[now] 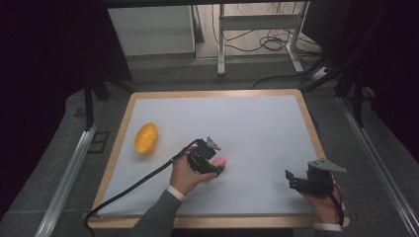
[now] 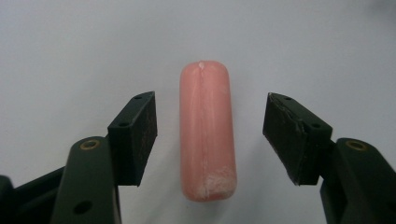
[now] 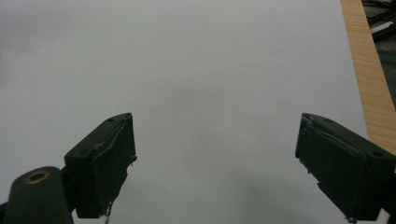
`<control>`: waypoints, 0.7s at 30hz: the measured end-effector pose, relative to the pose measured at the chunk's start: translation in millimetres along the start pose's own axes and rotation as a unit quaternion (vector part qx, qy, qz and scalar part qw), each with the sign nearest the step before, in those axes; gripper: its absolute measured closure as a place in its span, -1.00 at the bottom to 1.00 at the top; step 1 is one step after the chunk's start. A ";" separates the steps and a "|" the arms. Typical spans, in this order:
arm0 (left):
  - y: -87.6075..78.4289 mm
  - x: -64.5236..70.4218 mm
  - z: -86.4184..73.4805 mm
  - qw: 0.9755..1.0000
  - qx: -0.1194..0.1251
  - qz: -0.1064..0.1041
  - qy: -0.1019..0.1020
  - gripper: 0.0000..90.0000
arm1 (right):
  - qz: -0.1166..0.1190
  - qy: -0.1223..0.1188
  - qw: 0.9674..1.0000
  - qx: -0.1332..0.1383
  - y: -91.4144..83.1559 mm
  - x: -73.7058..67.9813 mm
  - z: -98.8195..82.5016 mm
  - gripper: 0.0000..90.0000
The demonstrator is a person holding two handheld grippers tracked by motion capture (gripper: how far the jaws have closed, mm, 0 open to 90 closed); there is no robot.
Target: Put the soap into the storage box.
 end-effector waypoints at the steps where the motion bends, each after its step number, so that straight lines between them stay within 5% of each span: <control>1: 3.4 0.9 -0.7 1.000 -0.004 -0.002 0.002 -0.18 | 0.000 0.000 1.000 -0.001 0.3 0.1 -0.3 -0.74; 10: 16.4 3.5 -3.0 1.000 -0.020 -0.017 -0.001 -0.05 | 0.000 -0.001 1.000 -0.003 1.1 -0.4 -0.5 -0.74; 21: 27.0 4.0 -5.4 1.000 -0.024 -0.007 0.004 0.16 | -0.001 -0.002 1.000 -0.003 0.6 0.1 -0.3 -0.74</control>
Point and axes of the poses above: each handheld gripper's, and its own axes: y roughly forward along the jaws, z roughly out of its top, x roughly to its right, the point moved 6 cm from there along y, roughly forward along the jaws, and after that the axes turned 12 degrees about z, right-handed, at the moved point
